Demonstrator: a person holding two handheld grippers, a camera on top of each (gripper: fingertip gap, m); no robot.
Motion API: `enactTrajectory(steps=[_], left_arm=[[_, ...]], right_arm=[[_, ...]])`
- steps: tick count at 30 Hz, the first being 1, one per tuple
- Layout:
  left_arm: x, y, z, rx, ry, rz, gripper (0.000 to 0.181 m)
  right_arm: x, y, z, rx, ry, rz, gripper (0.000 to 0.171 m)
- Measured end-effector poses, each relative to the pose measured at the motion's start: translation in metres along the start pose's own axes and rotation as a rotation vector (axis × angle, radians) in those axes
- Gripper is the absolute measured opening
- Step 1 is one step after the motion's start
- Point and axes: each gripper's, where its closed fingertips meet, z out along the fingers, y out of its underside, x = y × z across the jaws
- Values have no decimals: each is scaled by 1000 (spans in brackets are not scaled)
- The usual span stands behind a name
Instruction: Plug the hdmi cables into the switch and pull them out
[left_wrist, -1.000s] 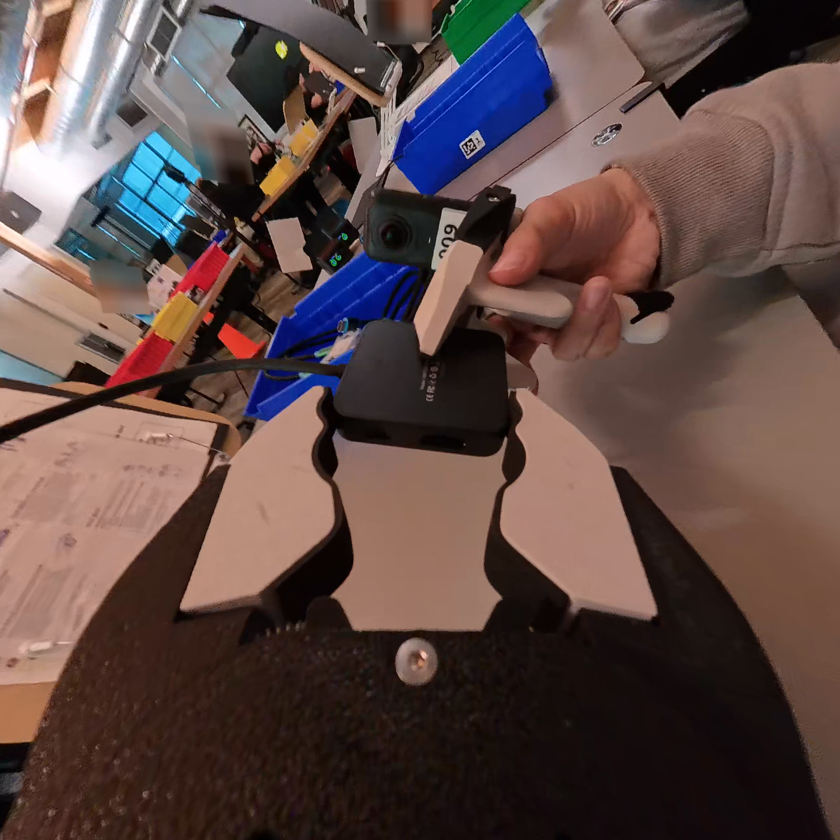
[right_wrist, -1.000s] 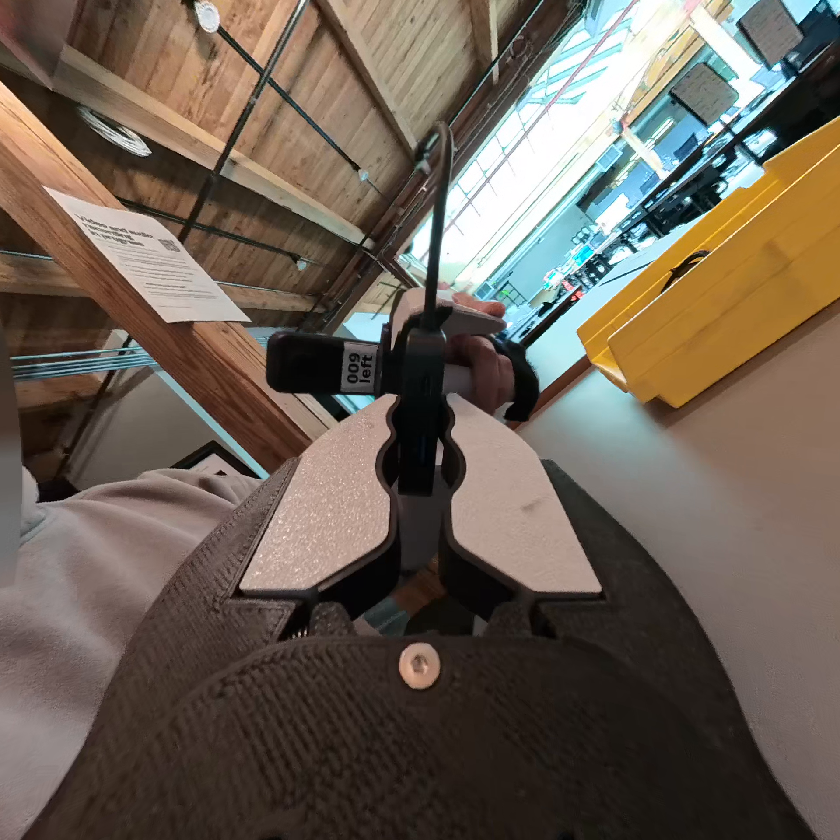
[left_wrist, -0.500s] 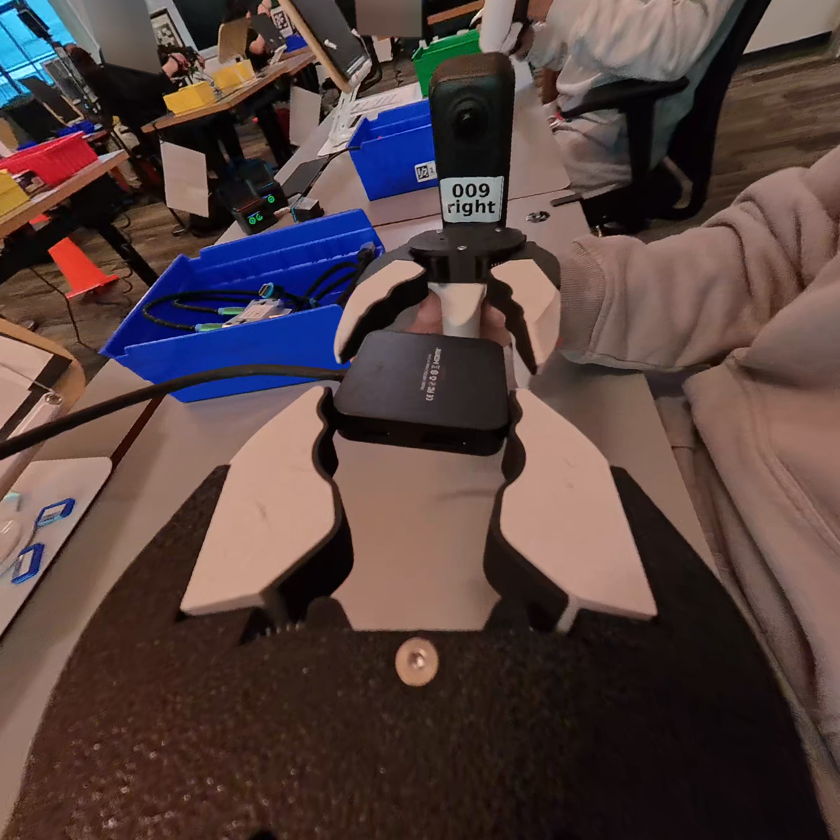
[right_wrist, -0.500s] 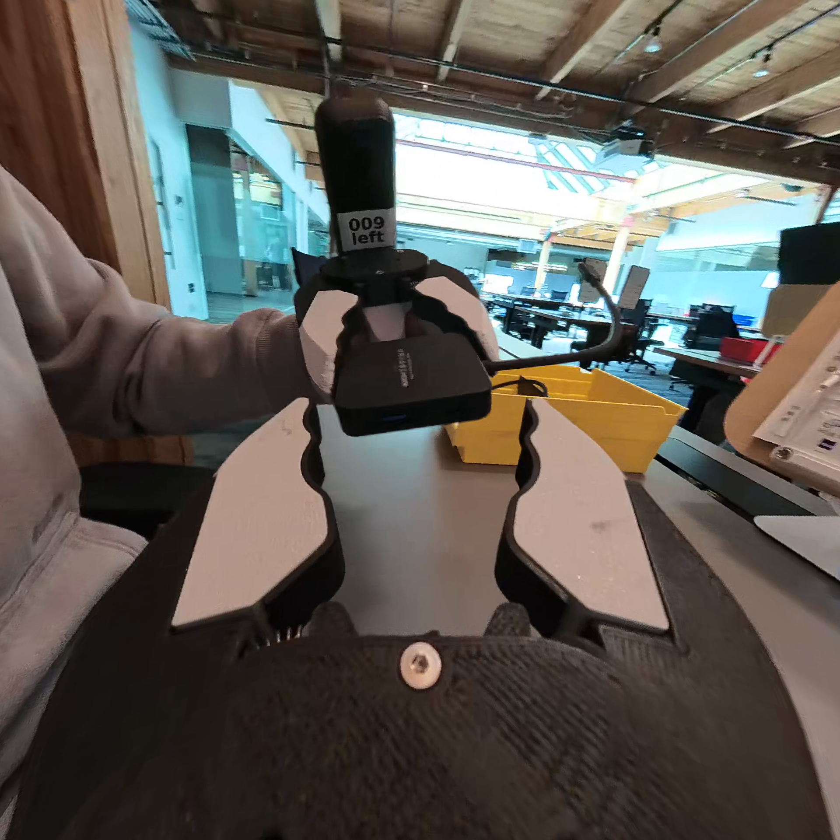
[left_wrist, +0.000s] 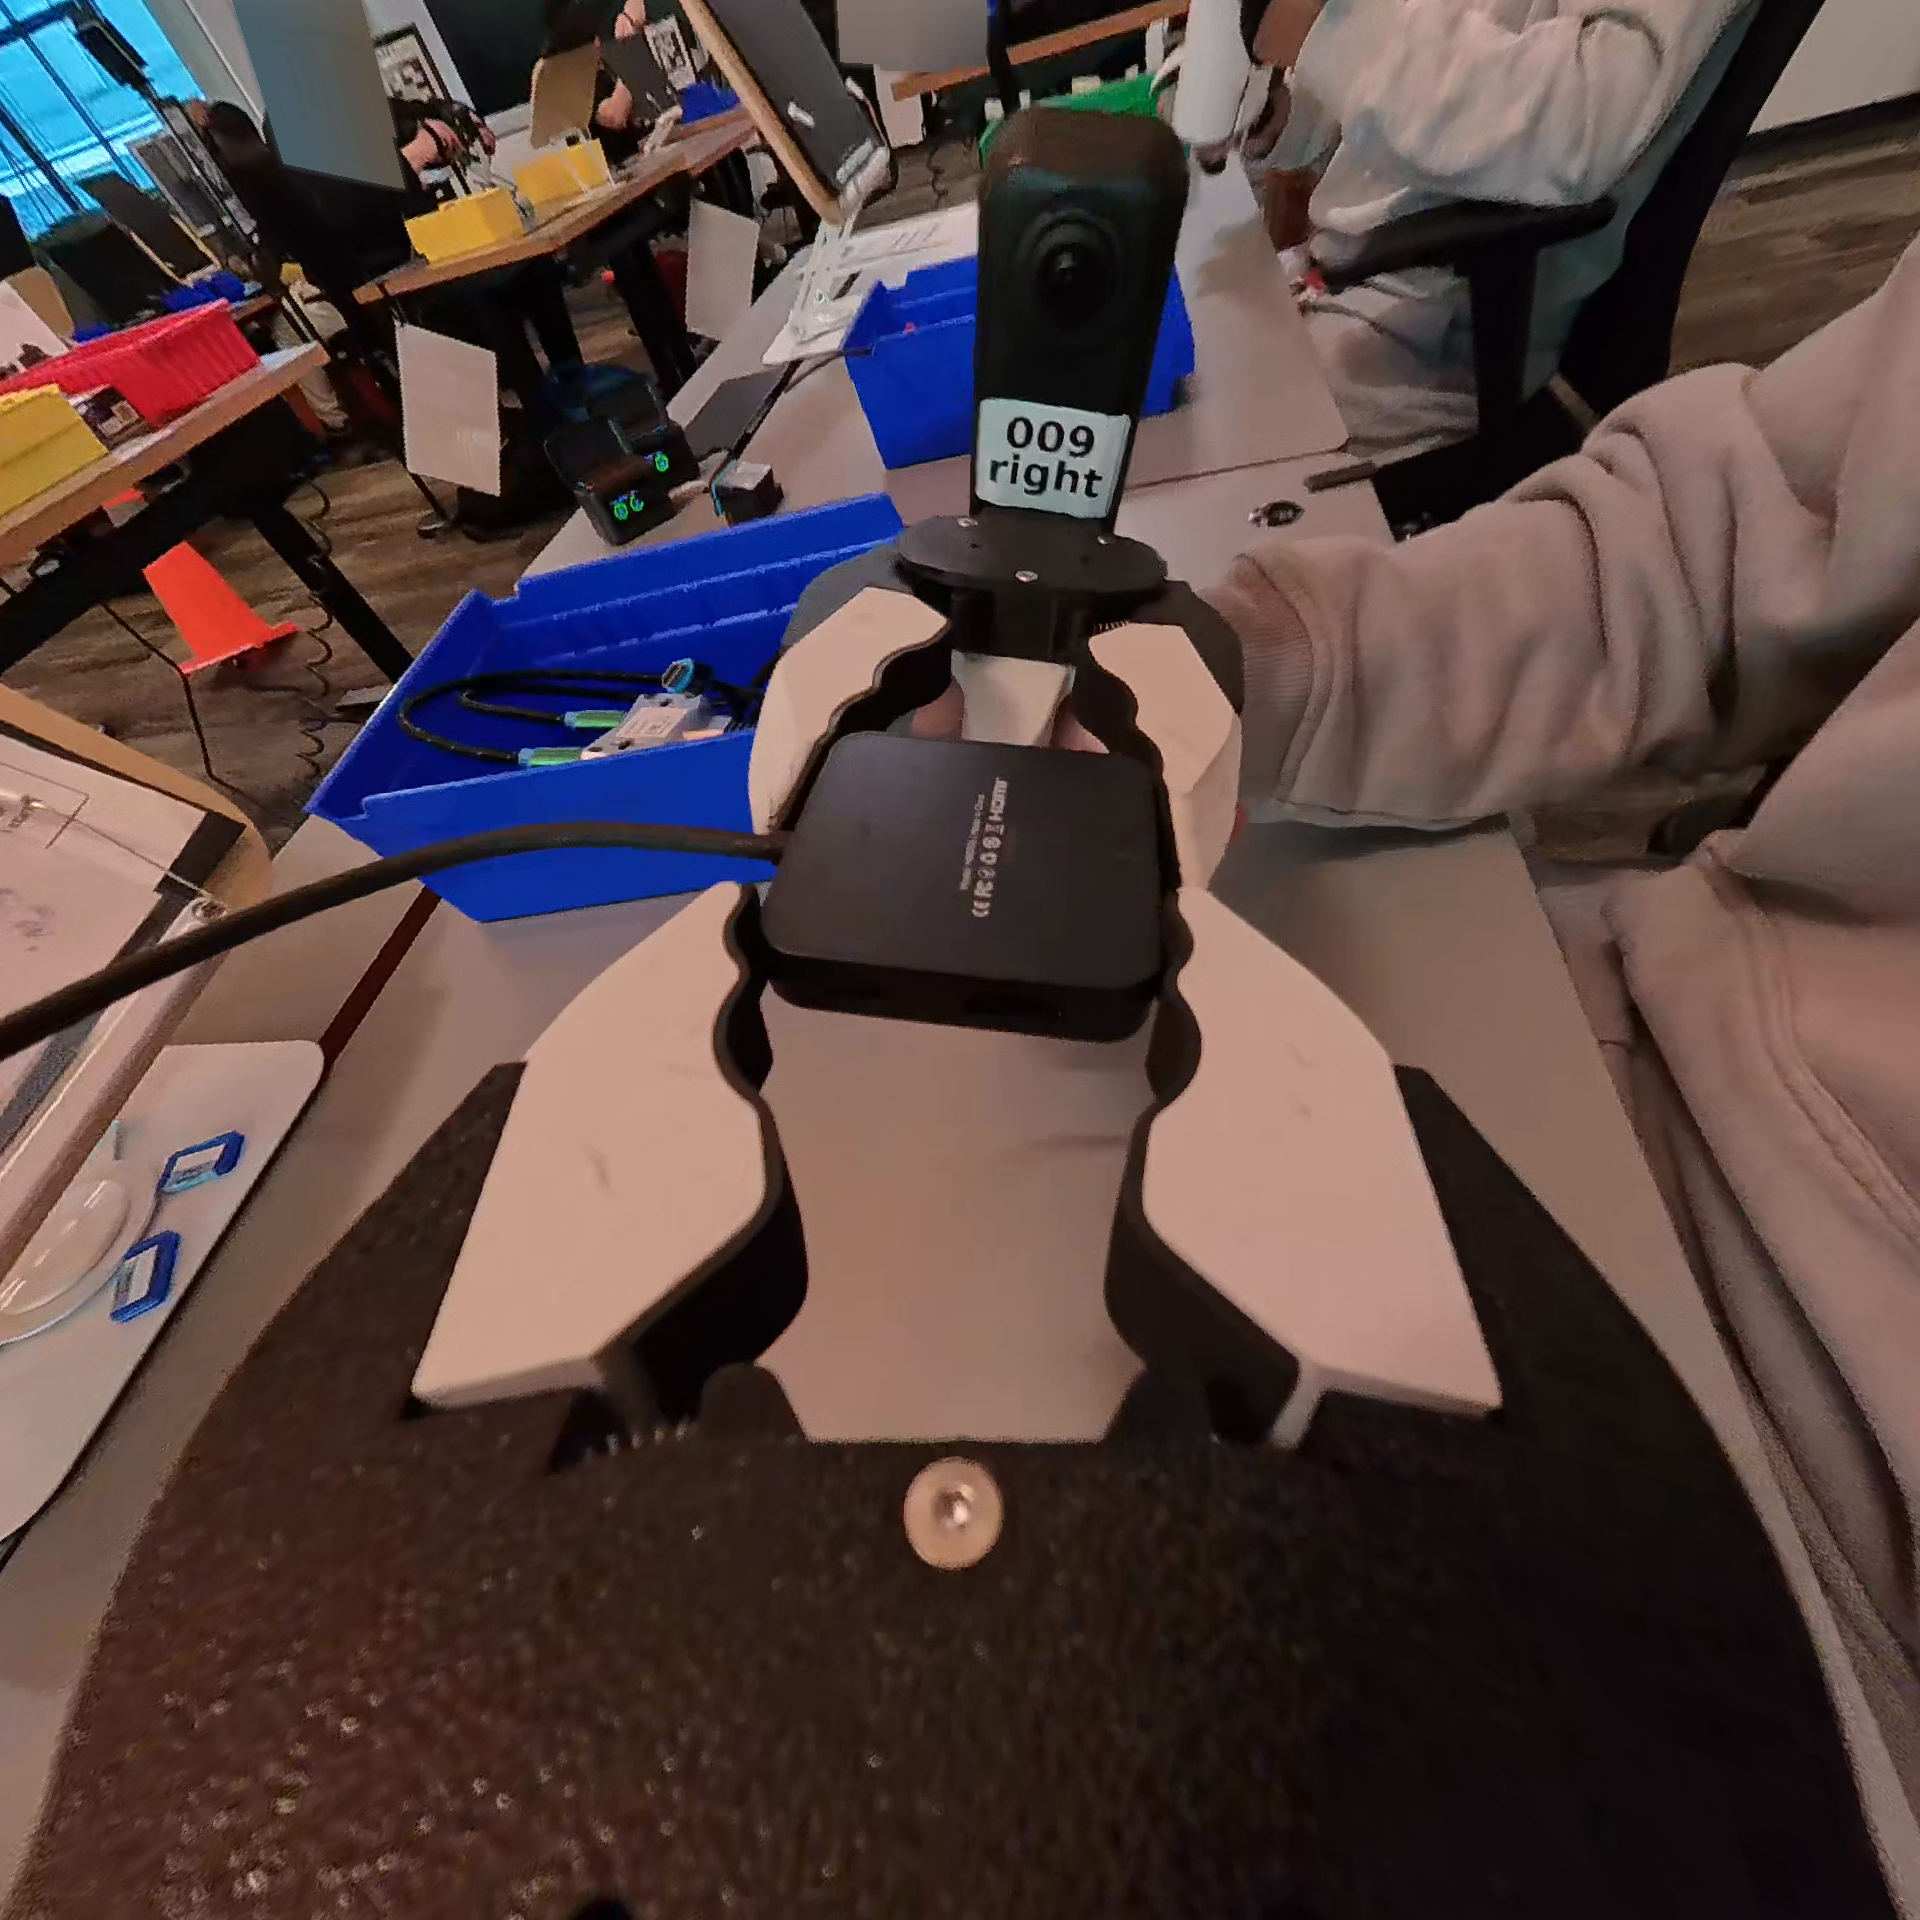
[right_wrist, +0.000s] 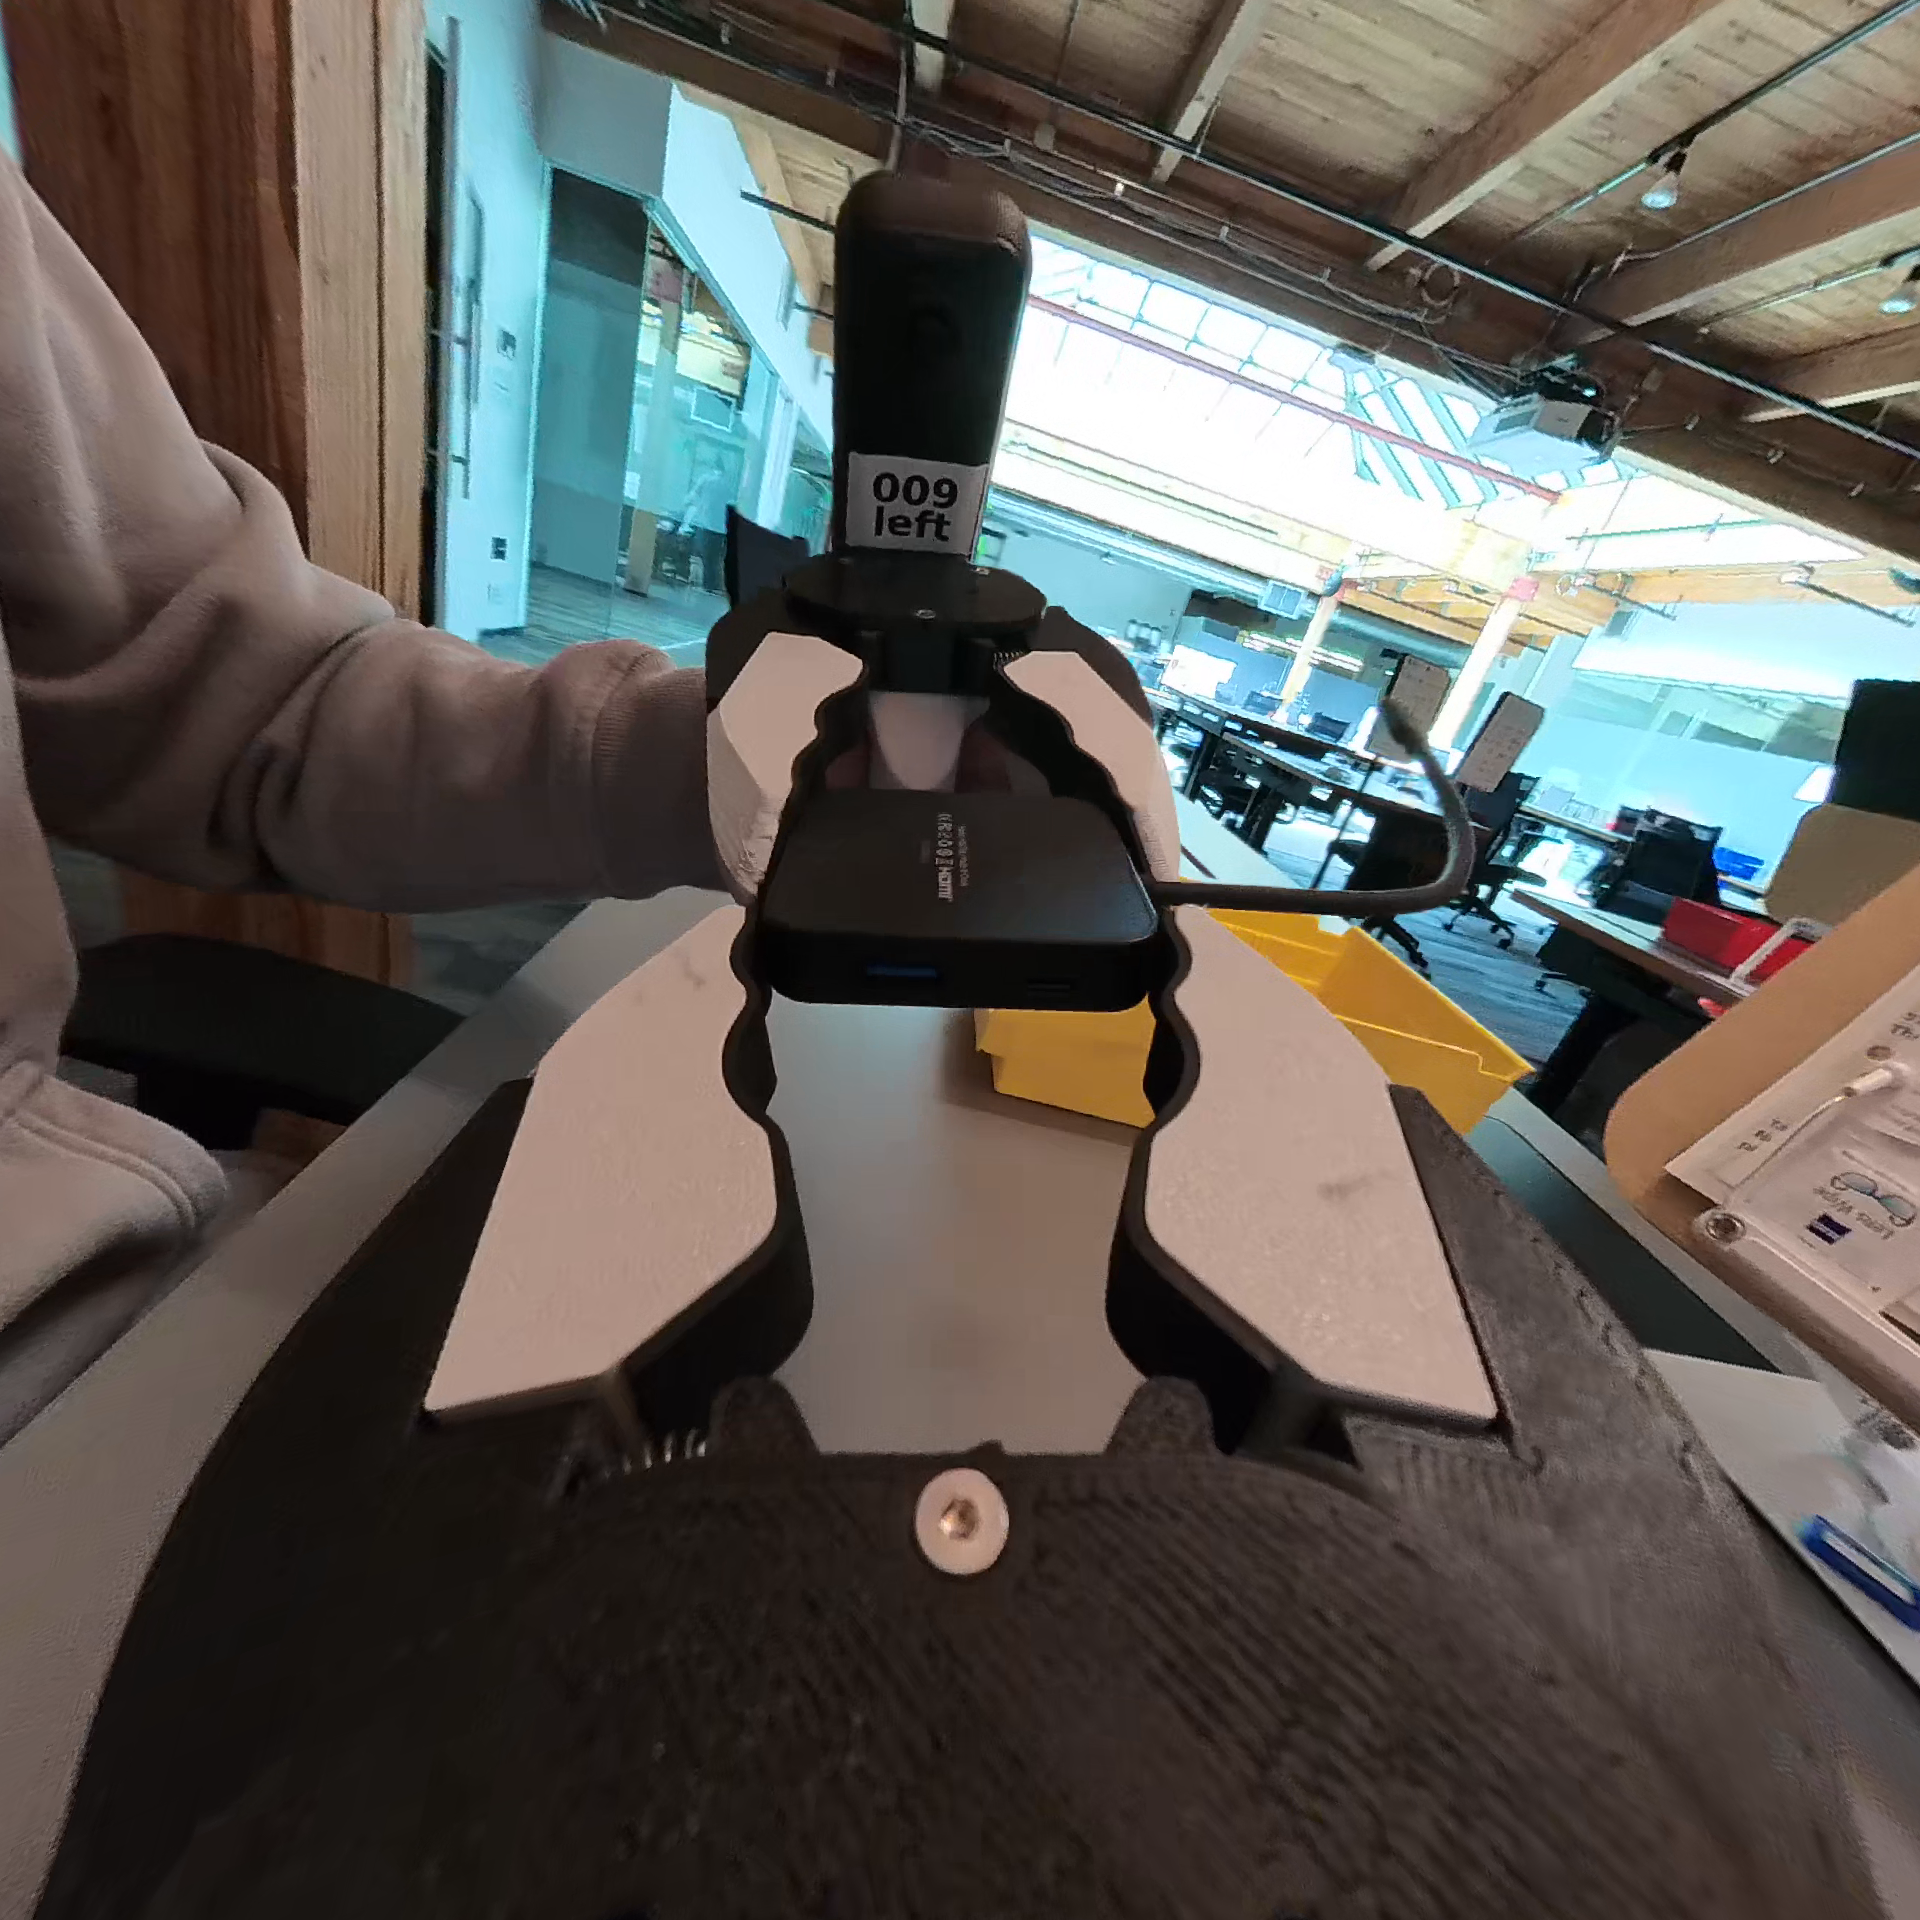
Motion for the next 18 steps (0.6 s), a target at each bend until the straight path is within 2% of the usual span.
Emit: enactTrajectory(steps=[4,8,11,14,18], left_arm=[[-10,7,-2,-90,-7,13,71],[-14,8,0,-66,18,-135,70],[-24,0,-4,72,-28,-391,75],[-27,14,-5,105,-29,-702,63],[-11,37,11,132,166,-1051,58]], right_arm=[[9,7,3,-13,-38,6,70],[14,9,2,67,-14,103,70],[29,9,-13,144,89,121,70],[34,20,-27,126,144,49,70],[20,22,-21,140,87,31,70]])
